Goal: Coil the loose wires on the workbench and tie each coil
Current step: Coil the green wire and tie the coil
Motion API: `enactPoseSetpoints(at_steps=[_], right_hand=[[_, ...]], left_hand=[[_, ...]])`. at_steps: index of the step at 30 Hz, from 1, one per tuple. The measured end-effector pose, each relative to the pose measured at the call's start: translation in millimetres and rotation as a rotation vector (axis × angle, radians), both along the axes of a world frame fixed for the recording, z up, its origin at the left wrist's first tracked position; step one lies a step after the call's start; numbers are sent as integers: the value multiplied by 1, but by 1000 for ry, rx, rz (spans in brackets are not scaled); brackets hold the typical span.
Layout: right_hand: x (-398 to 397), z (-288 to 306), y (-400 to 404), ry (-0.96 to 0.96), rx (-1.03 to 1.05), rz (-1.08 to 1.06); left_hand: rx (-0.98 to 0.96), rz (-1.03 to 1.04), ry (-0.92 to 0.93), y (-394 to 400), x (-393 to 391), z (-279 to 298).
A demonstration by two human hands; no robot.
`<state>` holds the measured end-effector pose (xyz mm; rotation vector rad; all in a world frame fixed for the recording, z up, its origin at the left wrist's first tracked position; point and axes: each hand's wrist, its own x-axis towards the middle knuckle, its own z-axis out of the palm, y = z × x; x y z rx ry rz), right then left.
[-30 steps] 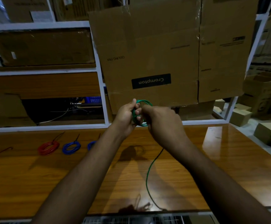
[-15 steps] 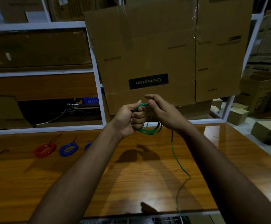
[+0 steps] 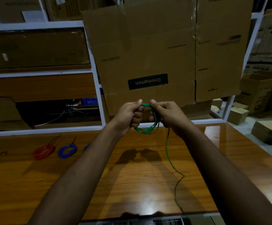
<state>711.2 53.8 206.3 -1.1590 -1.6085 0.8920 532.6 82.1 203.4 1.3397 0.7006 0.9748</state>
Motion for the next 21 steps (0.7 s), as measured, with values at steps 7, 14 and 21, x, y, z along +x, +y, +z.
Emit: enactPoseSetpoints(at_steps=[7, 14, 21], right_hand=[[69, -77, 1, 340, -433, 438], [34, -101, -27, 69, -269, -135], [-35, -46, -82, -845, 189, -174]], left_hand=[[-171, 43, -266, 16, -20, 2], [-168, 99, -275, 25, -11, -3], [-159, 81, -254, 26, 4, -4]])
